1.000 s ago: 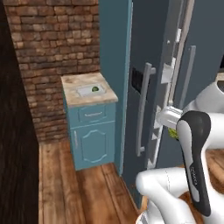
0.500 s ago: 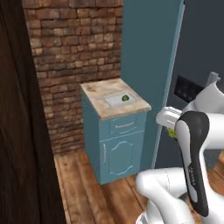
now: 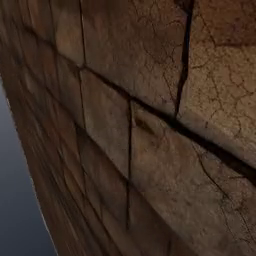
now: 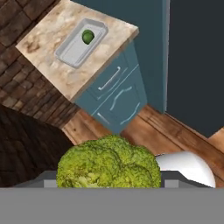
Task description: Take the avocado and broccoli out of the freezer and place them in the tupperware container on the counter. Then put the tupperware containing the vegetables back in the freezer.
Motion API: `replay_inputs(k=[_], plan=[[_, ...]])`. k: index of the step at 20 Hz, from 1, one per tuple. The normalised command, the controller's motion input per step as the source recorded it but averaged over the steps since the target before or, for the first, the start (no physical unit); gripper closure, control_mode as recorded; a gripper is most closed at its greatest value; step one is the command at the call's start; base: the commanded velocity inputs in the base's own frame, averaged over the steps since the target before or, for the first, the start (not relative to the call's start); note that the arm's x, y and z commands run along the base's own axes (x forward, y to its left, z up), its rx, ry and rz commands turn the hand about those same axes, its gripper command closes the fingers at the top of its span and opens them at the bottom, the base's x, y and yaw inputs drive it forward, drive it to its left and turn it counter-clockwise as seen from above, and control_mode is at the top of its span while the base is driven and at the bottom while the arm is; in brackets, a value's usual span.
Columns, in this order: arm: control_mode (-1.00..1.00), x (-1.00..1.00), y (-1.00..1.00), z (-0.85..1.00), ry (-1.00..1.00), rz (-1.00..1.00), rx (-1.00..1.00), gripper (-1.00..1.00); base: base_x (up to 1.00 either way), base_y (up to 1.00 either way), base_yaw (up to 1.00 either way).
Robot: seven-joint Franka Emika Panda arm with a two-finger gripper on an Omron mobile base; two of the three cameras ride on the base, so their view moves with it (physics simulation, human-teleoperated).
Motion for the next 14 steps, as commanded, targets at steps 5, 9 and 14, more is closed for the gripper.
replay_inputs(k=[5, 9, 14], plan=[[1.0, 0.0, 0.0, 0.0, 0.0, 0.0, 0.0, 1.0, 0.66, 0.47, -0.37], [-1.0, 0.21, 0.08, -0.06, 0.03, -0.05, 0.0, 1.0, 0.54, 0.34, -0.23], [-1.0, 1.0, 0.15, -0.43, 0.14, -0.04, 0.0, 1.0, 0.0, 0.0, 0.0]])
